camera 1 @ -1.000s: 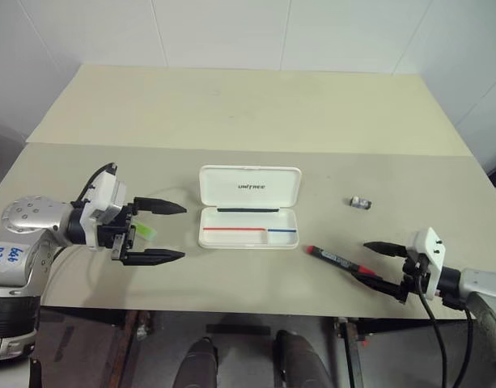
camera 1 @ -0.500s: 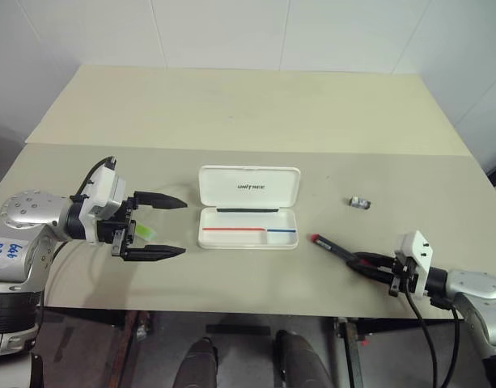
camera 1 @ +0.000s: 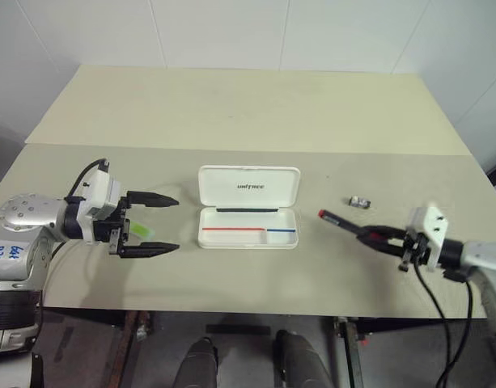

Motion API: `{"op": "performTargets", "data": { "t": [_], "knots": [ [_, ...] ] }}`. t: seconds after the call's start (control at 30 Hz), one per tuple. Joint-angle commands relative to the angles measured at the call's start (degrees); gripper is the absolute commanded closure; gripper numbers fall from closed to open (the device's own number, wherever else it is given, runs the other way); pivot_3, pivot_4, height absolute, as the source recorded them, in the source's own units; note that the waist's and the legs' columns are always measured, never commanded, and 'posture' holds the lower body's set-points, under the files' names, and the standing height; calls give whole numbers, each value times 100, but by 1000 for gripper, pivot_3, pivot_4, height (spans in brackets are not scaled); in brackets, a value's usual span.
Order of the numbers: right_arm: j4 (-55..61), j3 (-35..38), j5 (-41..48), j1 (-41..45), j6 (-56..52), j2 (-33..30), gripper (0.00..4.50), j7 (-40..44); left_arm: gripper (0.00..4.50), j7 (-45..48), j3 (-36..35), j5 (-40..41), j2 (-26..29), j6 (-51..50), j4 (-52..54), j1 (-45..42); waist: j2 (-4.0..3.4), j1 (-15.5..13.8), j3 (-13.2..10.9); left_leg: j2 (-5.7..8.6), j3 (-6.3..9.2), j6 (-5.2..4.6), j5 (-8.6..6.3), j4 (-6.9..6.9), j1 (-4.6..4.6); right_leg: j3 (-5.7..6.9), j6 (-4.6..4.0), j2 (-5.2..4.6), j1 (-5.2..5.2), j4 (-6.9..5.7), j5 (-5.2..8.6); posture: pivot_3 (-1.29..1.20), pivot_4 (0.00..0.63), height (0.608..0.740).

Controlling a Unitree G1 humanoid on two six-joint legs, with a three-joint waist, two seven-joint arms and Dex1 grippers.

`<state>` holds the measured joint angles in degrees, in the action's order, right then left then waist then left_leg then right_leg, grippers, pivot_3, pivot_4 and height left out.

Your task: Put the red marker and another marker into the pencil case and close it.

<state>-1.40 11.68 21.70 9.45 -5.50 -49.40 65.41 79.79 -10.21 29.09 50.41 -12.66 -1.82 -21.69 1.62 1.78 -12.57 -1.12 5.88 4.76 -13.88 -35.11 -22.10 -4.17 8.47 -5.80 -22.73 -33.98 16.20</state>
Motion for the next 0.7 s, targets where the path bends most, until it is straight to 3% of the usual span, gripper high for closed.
{"op": "performTargets", "data": {
  "t": [0.03, 0.3, 0.4, 0.57, 0.7],
  "knots": [
    [473, -108, 130, 347, 48, -87, 3905, 216, 0, 71, -204, -20, 152, 216, -61, 111, -1, 17, 0, 0, -1, 0, 0, 0, 0, 0, 2, 0, 0, 0, -1, 0, 150, 740],
    [633, -1277, -127, 1517, -90, 570, 3905, 304, 0, -18, -233, -38, 154, 331, -30, 253, -1, 20, 0, -2, 0, 1, 0, 0, 0, 0, 5, 0, -2, -3, -3, 0, 150, 740],
    [53, -1888, -529, 2032, 273, 1079, 3905, 406, 0, -85, -234, -31, 125, 337, -3, 252, 0, 22, 0, -2, 0, 1, 0, 0, -2, 0, 18, 1, -5, -4, -10, 0, 150, 740],
    [-826, -2235, -899, 2528, 797, 1544, 3905, 475, 0, -171, -228, -15, 99, 325, 30, 247, -1, -4, 0, -1, 1, 3, -2, 4, -5, 2, 80, 1, -11, -15, -43, 0, 150, 740],
    [-1551, -2404, -1141, 2987, 1117, 1957, 3905, 464, 0, -246, -217, 10, 72, 296, 106, 275, -1, 20, 0, -1, 1, 4, -4, 7, -8, 2, 82, 2, -18, -15, -44, 0, 150, 740]
  ]
}}
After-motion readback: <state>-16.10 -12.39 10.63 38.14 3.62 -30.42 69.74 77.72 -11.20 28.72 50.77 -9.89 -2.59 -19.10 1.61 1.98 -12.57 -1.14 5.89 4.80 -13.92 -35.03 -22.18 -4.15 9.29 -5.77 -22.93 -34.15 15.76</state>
